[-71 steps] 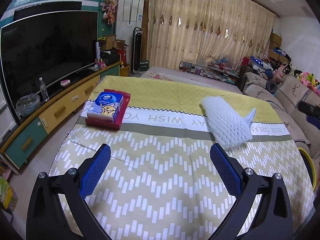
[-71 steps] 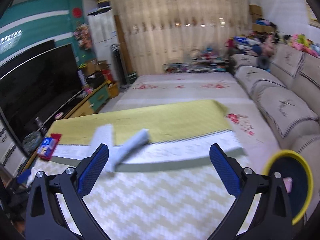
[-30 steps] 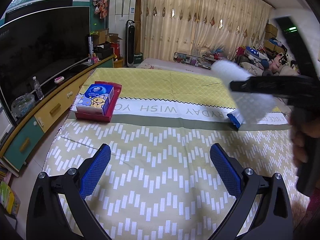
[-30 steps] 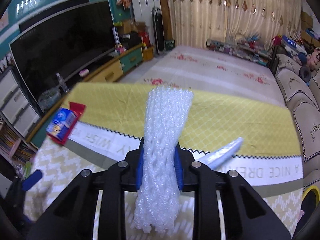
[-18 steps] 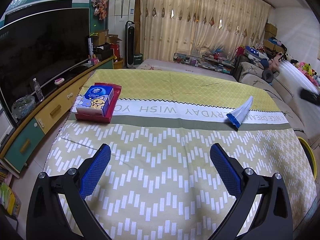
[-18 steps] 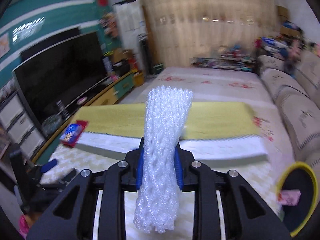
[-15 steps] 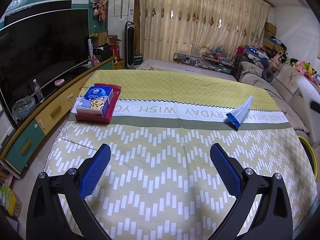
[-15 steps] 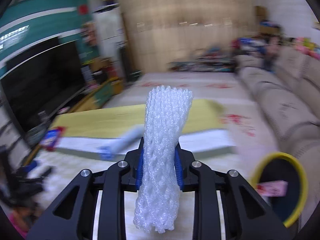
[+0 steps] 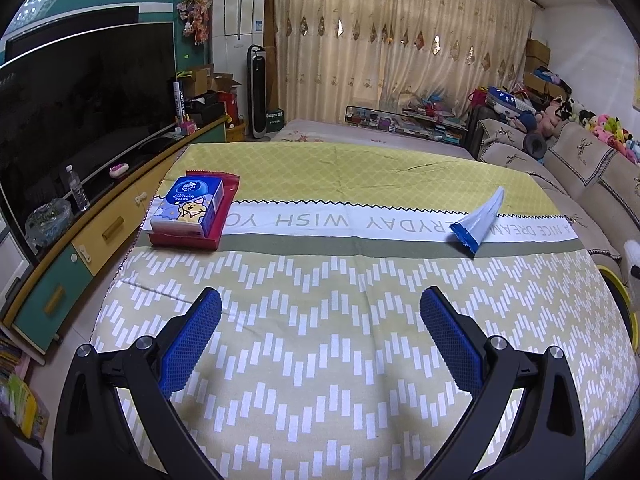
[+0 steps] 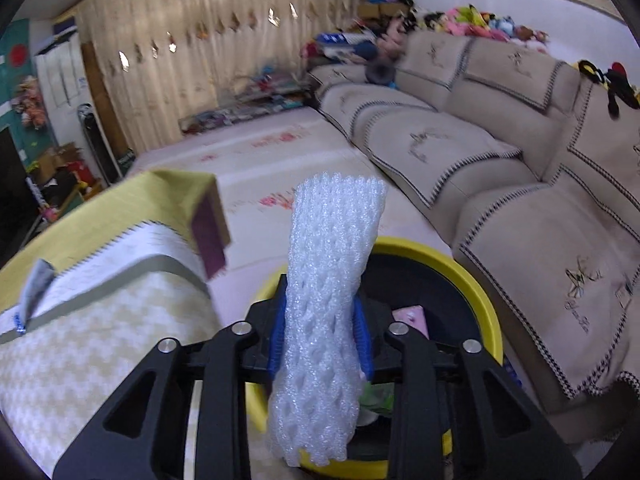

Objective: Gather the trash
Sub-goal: 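Carry the foam net with the right gripper into the bin and release, then grasp the blue-and-white tube with the left gripper and lift it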

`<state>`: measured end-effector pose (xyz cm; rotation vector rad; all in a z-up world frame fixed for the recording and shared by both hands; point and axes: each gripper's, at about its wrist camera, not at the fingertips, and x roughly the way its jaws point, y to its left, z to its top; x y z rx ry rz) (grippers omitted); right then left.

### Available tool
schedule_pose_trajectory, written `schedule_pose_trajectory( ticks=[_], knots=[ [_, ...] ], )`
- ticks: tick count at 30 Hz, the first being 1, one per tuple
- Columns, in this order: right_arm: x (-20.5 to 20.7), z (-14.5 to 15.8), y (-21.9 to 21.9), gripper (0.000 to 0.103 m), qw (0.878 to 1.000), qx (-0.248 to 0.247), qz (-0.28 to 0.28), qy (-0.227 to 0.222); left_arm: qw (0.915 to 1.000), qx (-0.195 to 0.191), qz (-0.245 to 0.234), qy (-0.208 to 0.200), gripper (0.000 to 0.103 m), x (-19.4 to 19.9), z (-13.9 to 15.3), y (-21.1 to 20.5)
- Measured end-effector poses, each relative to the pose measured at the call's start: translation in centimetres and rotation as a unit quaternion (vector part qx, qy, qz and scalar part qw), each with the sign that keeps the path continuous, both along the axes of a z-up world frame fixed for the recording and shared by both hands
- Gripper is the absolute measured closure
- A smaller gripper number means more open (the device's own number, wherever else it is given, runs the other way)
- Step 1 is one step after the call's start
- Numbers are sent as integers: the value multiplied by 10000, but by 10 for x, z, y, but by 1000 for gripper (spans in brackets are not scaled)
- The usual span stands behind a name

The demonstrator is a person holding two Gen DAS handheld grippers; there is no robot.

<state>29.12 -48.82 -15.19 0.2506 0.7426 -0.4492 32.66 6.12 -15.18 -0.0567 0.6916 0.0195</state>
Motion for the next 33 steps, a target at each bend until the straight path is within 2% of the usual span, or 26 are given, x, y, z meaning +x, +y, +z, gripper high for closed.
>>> schedule_pose_trajectory(
  ticks=[3, 8, 12, 14, 18, 21, 23, 27, 31, 33],
  knots=[
    [5, -8, -3, 50, 9999, -37, -148, 47, 10000, 26, -16, -7, 5, -1, 1, -1],
    [-6, 1, 0, 44, 9991, -40, -367, -225, 10000, 54, -58, -2, 5, 0, 1, -4],
    [-11, 11, 11, 36, 9976, -413, -438, -329, 9999, 65, -139, 14, 5, 0, 1, -8],
    [-12, 13, 11, 35, 9972, -399, -505, -377, 9998, 59, -182, 31, 5, -1, 1, -10],
    [-20, 12, 1, 34, 9975, -39, -553, -438, 9994, 32, -320, 149, 5, -2, 2, -18],
    [-33, 20, 10, 34, 9964, 81, -477, -693, 9981, -28, -581, 189, 5, -3, 9, -31],
    [-43, 25, 22, 31, 9951, 137, -338, -923, 9966, 85, -797, 194, 5, 0, 15, -43],
    [-57, 31, 53, 27, 9925, -63, -75, -1218, 9909, 269, -1306, 201, 5, 15, 29, -71],
    [-64, 31, 78, 26, 9895, -473, 45, -1367, 9801, 573, -1892, 170, 5, 43, 33, -108],
    [-65, 29, 82, 26, 9887, -547, 48, -1396, 9737, 632, -2168, 296, 5, 62, 27, -125]
  ],
)
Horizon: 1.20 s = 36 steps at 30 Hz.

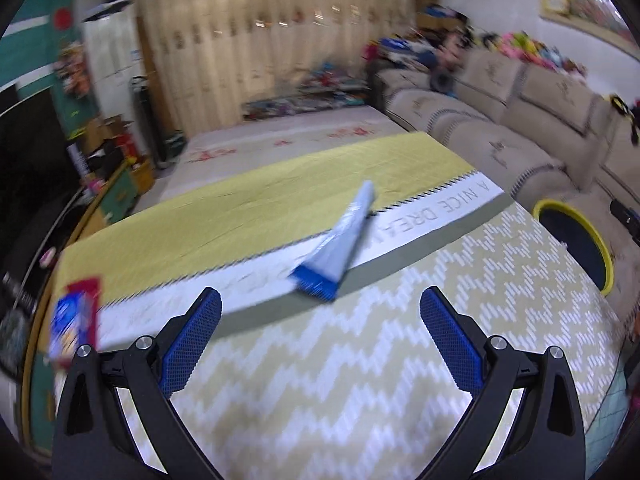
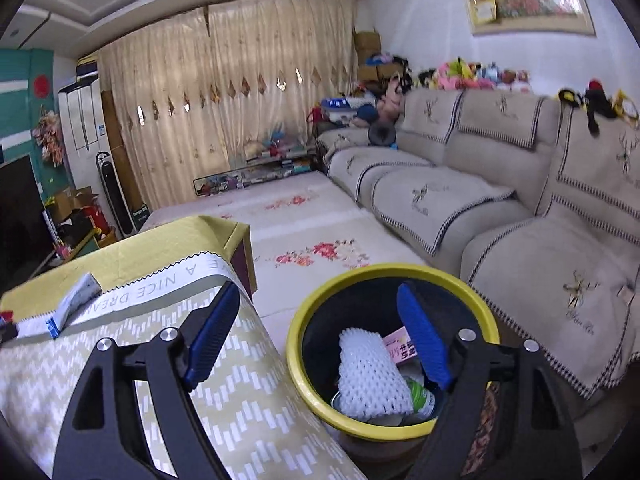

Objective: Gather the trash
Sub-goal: 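Grasp the blue-and-white tube with the left gripper and lift it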

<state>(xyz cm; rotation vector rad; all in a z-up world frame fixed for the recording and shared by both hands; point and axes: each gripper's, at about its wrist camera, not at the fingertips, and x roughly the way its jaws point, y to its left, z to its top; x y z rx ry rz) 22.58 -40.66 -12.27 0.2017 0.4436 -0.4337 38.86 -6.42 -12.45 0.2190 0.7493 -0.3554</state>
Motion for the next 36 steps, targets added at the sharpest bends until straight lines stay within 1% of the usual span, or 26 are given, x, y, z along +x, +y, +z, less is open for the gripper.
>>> schedule_pose_trajectory(
  ticks=[3, 8, 12, 17, 19, 20, 22, 23, 25, 26, 27, 28, 33, 36],
  knots=[
    [-3, -1, -4, 26, 9999, 98, -44, -76, 9997, 80, -204, 132, 5, 23, -7, -16],
    [-8, 0, -9, 25, 9995, 40, -191, -232, 9984, 355, -416, 146, 8, 59, -18, -35],
    [-9, 3, -2, 20, 9992, -140, -257, -257, 9970, 513, -469, 336, 18, 85, -32, -41],
    [-9, 5, 5, 18, 9987, -334, -284, -273, 9961, 403, -489, 608, 30, 106, -43, -42],
    [-9, 5, 5, 17, 9987, -334, -292, -267, 9954, 408, -540, 671, 38, 109, -47, -44],
    [-8, 5, 4, 16, 9987, -324, -291, -259, 9953, 399, -568, 682, 39, 109, -48, -45],
    [-7, 4, 3, 15, 9989, -292, -299, -232, 9950, 357, -615, 702, 46, 110, -48, -44],
    [-6, 4, 2, 15, 9989, -276, -308, -220, 9947, 330, -643, 726, 48, 111, -49, -46],
    [-6, 3, 2, 14, 9989, -256, -321, -212, 9943, 271, -681, 778, 58, 112, -48, -46],
    [-6, 3, 2, 14, 9989, -252, -329, -214, 9942, 270, -687, 780, 61, 111, -48, -47],
    [-6, 3, 2, 14, 9989, -251, -331, -218, 9941, 270, -702, 782, 68, 109, -48, -48],
    [-6, 3, 2, 14, 9989, -248, -334, -222, 9939, 267, -720, 793, 72, 108, -48, -49],
    [-7, 2, -2, 11, 9988, -163, -394, -235, 9931, 273, -787, 831, 77, 97, -45, -55],
    [-10, 2, -5, 11, 9985, -104, -445, -287, 9925, 220, -887, 811, 77, 83, -39, -63]
  ],
)
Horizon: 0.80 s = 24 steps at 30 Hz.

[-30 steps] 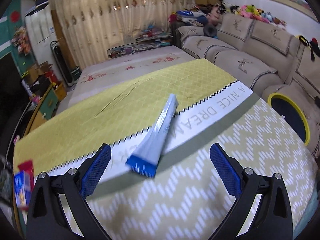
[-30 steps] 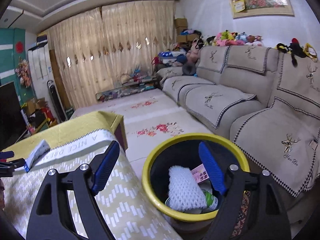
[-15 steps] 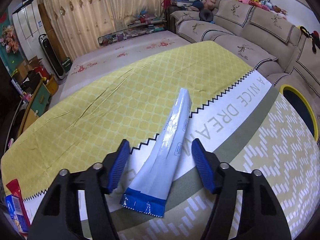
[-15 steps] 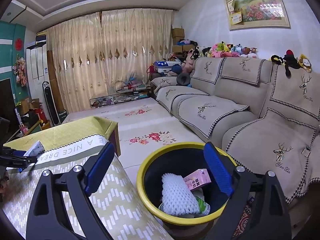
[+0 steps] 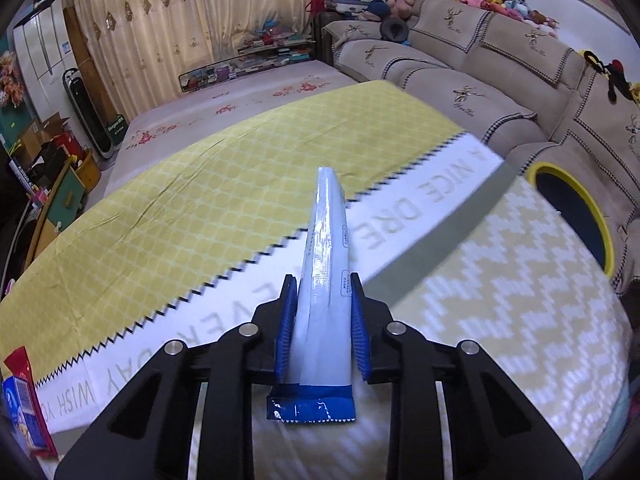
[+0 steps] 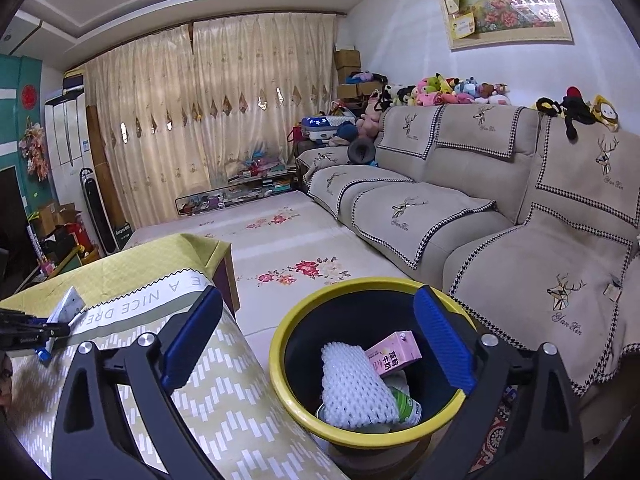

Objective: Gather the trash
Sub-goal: 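Grasp the blue-and-white tube with the left gripper and lift it, then carry the tube with the left gripper into the bin and release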

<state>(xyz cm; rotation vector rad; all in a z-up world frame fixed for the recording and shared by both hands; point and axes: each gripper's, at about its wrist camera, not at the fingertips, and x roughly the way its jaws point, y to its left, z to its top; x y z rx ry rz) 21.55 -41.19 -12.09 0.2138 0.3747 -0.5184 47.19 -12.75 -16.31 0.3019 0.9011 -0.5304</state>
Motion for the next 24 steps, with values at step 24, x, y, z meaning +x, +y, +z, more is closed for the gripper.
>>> schedule_pose_trajectory(
  ticks=[24],
  knots=[
    [-131, -4, -122, 10, 9922, 601, -1058, -281, 9773, -336, -2073, 288, 77, -133, 48, -292]
  ],
)
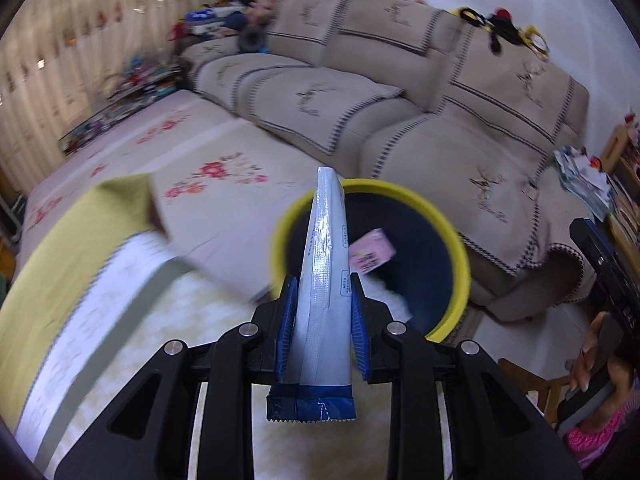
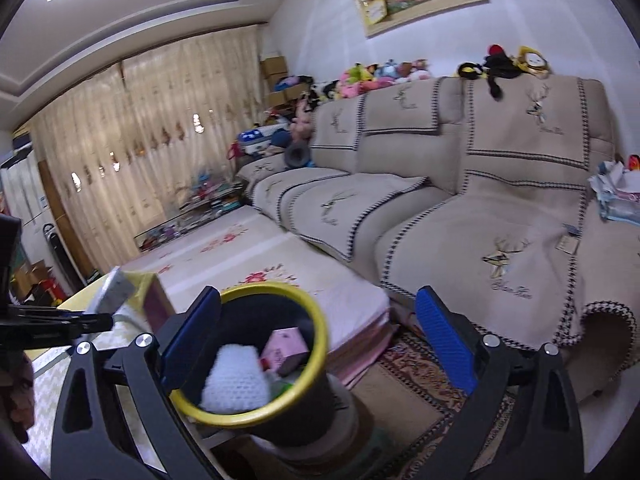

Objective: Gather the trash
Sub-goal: 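Carry the tube with the left gripper into the bin and release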

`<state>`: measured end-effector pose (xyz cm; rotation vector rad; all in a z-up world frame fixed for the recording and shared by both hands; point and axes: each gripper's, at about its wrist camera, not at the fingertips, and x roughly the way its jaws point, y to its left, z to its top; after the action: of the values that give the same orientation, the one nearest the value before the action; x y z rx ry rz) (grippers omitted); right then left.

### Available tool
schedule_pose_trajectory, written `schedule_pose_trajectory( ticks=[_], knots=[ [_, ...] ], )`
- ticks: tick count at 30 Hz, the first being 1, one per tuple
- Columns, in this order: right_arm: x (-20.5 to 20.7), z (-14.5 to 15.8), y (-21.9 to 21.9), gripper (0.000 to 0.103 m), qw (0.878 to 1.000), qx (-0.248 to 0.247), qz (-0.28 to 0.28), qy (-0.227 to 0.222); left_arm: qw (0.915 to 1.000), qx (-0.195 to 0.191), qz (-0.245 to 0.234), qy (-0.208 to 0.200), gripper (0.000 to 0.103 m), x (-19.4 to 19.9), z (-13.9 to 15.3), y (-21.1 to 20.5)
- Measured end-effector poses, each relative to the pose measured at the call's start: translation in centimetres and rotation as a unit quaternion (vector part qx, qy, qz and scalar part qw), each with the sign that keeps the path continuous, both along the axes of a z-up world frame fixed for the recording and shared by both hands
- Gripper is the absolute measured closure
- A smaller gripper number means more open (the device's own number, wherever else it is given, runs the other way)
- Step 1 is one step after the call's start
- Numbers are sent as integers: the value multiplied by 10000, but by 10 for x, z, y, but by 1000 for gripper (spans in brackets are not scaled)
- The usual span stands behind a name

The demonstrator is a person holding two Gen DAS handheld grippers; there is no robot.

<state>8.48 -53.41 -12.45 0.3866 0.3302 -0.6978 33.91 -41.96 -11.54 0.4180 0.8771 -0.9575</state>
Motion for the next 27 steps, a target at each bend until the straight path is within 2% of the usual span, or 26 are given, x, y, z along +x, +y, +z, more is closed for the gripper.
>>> schedule_pose_trajectory(
  ticks=[6, 11, 12, 13, 14, 15, 18, 20, 24, 27],
  knots=[
    [-10, -9, -14, 10, 9999, 35, -27, 91, 9990, 363, -133, 232, 77, -3, -31, -83],
    [-13, -16, -21, 10, 9998, 191, -10, 113, 9977, 595, 50, 322, 74, 13, -61, -111],
    [-13, -16, -22, 10, 9997, 208, -10, 115, 9972, 655, 137, 327, 62, 16, -66, -117],
    [-13, -16, -22, 10, 9997, 217, -3, 121, 9969, 684, 207, 318, 43, 19, -70, -117],
    [-12, -15, -21, 10, 9997, 222, 14, 126, 9966, 699, 319, 287, 34, 21, -72, -118],
    [-11, -15, -19, 10, 9997, 224, 43, 133, 9965, 680, 424, 255, 25, 23, -73, -115],
    [-10, -12, -14, 10, 9996, 196, 165, 146, 9958, 615, 614, 292, 22, 30, -69, -93],
    [-9, -8, -6, 9, 9993, 161, 319, 142, 9952, 411, 823, 332, 19, 30, -56, -71],
    [-8, 0, 16, 7, 9972, 67, 723, 165, 9907, -256, 1338, 38, 7, 8, -17, -11],
    [-9, 6, 37, 7, 9938, -32, 1089, 237, 9807, -698, 1799, -317, 5, -18, 12, 46]
  ],
)
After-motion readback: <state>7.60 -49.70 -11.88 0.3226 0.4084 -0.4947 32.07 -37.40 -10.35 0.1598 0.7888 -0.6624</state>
